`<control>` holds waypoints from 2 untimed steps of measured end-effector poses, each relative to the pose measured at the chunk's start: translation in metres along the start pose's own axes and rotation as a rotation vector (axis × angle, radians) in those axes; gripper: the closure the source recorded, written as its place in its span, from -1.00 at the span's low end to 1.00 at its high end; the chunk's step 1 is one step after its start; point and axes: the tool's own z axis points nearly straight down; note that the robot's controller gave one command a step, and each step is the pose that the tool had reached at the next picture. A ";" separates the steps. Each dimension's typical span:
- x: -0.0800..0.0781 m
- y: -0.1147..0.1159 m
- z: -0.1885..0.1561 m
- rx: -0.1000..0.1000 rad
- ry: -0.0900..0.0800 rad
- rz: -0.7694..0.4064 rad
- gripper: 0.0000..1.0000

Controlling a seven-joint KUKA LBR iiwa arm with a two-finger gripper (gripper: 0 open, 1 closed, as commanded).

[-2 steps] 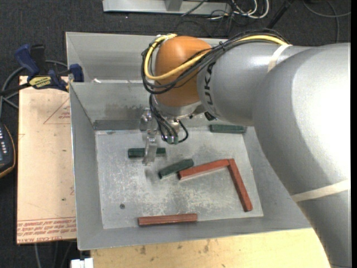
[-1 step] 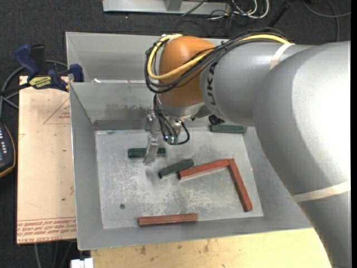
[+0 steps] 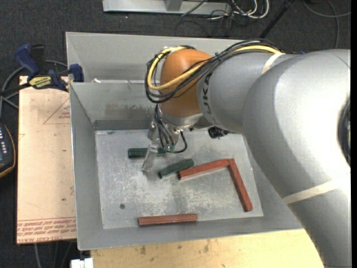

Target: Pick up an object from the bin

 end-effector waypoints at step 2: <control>-0.001 0.001 -0.001 -0.002 -0.003 0.000 1.00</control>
Offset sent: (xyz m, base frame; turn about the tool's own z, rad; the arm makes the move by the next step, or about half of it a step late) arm 0.0000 0.0000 0.0000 0.0000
